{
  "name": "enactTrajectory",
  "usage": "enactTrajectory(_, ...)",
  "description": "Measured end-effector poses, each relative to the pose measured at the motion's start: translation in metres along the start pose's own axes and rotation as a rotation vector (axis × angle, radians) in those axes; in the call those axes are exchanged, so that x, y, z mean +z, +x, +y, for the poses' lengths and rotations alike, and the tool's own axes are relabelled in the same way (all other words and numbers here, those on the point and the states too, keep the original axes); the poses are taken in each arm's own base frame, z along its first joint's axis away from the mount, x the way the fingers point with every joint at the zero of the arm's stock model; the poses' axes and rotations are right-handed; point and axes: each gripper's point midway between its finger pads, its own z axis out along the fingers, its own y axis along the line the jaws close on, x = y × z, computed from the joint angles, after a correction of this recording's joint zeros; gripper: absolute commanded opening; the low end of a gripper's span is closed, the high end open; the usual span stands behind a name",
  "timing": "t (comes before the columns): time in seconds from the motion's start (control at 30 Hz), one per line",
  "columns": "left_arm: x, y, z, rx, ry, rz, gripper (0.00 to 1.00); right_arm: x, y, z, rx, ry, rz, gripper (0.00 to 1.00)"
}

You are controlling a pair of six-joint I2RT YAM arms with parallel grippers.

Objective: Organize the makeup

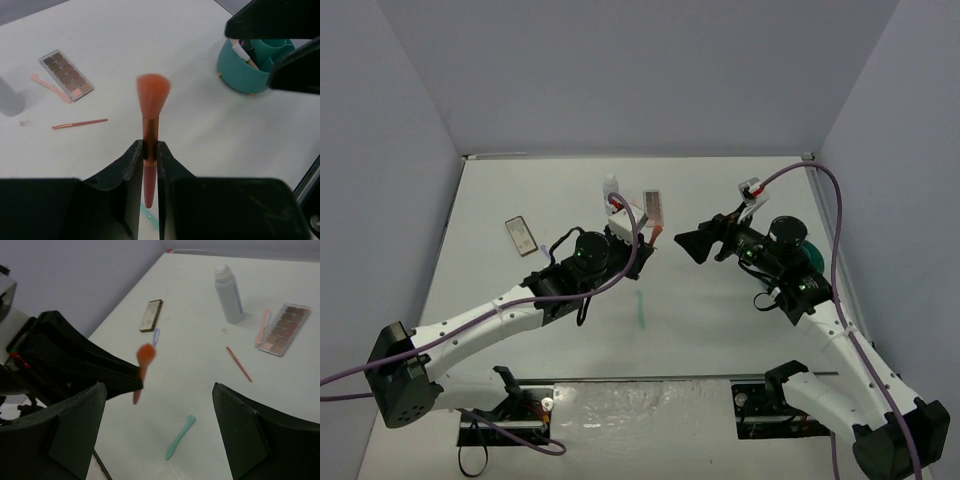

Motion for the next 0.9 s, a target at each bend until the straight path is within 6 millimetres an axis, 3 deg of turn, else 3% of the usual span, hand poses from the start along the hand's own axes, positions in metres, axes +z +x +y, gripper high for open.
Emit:
enactTrajectory(0.17, 0.001, -0.011, -0.017, 0.022, 0.073, -0.038, 0.00, 0.016, 0.006, 0.028, -0.010, -0.075, -0.005, 0.73)
enactTrajectory(0.43, 0.001, -0.019, -0.025, 0.023, 0.108, -0.068, 0.00, 0.034, 0.015, 0.029, -0.005, -0.046, -0.002, 0.59)
enactTrajectory(0.8, 0.000, -0.025, -0.025, 0.034, 0.108, -0.090, 0.00, 0.038, 0.018, 0.026, -0.004, -0.027, -0.001, 0.37)
enactTrajectory(0.9, 0.001, -0.026, -0.024, 0.034, 0.102, -0.094, 0.00, 0.038, 0.019, 0.026, -0.003, -0.028, 0.002, 0.27)
